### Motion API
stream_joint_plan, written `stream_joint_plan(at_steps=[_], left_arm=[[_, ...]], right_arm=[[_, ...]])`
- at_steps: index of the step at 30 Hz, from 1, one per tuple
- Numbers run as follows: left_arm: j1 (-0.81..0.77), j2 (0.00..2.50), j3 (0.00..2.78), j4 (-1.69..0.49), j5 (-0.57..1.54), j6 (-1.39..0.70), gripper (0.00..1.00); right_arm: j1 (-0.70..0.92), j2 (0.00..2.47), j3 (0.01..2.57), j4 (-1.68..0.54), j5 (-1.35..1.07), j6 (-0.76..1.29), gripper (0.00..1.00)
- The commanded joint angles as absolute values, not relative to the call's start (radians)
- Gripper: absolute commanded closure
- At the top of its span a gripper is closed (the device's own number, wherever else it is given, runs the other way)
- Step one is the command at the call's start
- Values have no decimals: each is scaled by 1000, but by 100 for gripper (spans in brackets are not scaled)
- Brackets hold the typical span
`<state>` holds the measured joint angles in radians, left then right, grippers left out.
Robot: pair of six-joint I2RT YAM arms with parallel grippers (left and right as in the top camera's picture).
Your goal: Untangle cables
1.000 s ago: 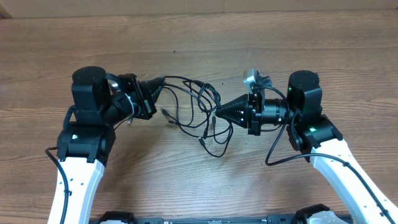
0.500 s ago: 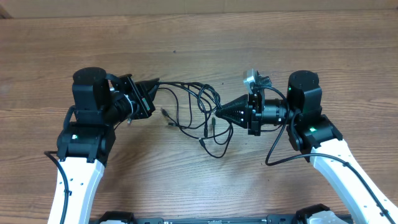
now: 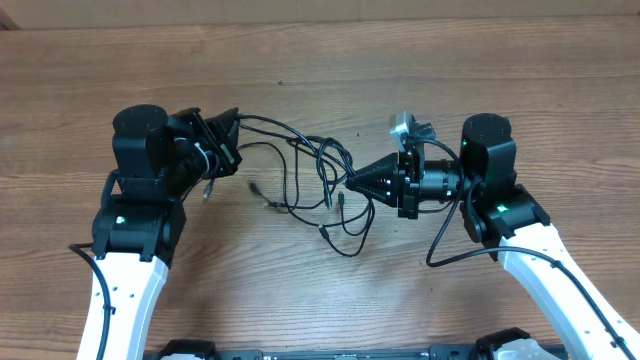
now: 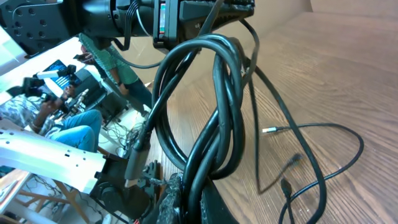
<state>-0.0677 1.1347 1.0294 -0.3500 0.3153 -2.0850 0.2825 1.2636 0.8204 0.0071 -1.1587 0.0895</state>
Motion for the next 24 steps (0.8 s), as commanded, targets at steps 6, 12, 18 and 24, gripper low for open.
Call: stream_joint_plan(at_steps=[6, 12, 18, 24], left_arm=[[-50, 1137, 1048, -345, 44, -2085, 96], [-50, 1137, 1048, -346, -56, -2084, 96], [-50, 1137, 1048, -347, -116, -2084, 95], [-50, 1137, 1048, -347, -149, -2084, 95]], right_arm=[[281, 1258, 831, -10, -1199, 82, 96], [281, 1258, 831, -10, -1198, 82, 96], [281, 1258, 831, -10, -1198, 82, 96], [281, 1258, 831, -10, -1198, 81, 96]])
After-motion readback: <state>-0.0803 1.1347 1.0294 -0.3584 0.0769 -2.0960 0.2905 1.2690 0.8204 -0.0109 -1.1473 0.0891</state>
